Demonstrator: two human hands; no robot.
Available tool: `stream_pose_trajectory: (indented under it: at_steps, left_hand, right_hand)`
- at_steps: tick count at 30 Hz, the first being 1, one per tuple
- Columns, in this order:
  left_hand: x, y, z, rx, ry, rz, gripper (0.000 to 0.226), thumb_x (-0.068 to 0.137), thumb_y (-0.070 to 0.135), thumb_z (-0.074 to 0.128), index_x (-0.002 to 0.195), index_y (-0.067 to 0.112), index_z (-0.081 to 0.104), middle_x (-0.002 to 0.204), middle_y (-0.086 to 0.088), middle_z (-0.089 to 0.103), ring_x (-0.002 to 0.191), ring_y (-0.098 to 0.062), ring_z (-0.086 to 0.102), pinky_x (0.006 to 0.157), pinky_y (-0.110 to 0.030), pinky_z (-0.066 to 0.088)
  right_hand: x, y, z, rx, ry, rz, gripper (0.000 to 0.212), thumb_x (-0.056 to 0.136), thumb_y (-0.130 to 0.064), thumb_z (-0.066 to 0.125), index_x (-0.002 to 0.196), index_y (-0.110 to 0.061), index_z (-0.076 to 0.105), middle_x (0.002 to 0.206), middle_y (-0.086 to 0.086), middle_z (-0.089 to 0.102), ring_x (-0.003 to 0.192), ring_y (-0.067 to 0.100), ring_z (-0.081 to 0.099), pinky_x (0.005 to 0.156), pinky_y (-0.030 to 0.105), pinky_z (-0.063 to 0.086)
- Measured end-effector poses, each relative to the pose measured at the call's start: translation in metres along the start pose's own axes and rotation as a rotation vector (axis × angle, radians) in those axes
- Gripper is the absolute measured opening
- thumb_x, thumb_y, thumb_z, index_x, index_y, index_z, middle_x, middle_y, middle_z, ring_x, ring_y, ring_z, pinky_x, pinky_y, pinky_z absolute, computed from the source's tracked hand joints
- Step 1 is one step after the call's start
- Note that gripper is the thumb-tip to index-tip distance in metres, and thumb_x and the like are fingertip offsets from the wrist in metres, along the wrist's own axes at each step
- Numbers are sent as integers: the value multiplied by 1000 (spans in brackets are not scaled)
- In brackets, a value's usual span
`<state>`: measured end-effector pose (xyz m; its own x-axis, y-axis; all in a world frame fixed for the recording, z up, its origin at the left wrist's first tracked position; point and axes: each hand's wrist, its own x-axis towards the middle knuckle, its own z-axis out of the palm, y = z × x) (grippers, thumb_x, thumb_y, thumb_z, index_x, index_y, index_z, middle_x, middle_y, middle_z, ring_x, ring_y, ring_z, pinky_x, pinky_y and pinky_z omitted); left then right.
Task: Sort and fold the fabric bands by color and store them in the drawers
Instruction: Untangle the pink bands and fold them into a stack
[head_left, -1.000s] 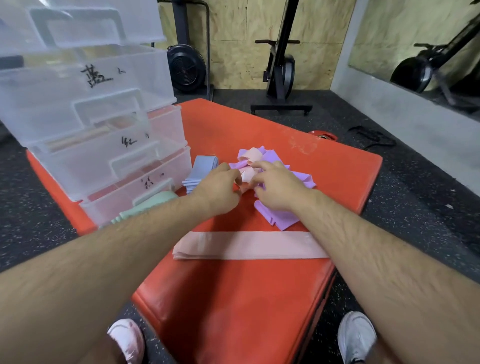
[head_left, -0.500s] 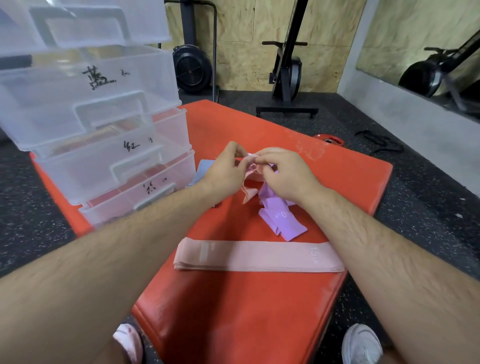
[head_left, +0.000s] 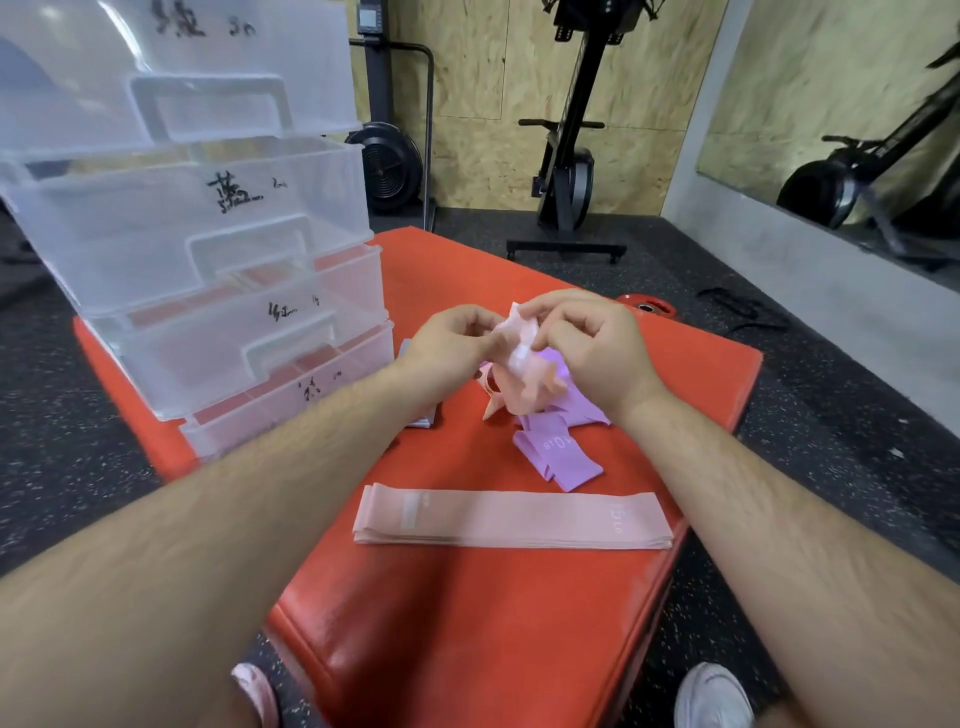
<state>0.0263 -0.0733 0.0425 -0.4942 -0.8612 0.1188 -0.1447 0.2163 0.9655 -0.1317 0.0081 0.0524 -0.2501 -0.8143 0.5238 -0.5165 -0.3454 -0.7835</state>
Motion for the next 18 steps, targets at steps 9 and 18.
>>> stream_pose_trajectory:
  at_steps: [9,18]
  left_hand:
    - [-4,1,-2,77,58,69,9,88,20,72,86,19,63,87,-3,68,75,-11,59,65,-25,46]
    - [-4,3,-9,163,72,178,27,86,27,74,109,29,61,104,9,65,78,-5,56,76,-27,49]
  right_hand:
    - [1,-12,8,124,18,321,44,81,-2,69,118,-19,55,109,-1,68,97,21,69,74,30,55]
    - [1,-22,9,134,-68,242,39,80,3,72,114,-12,60,102,9,73,82,19,63,74,31,57]
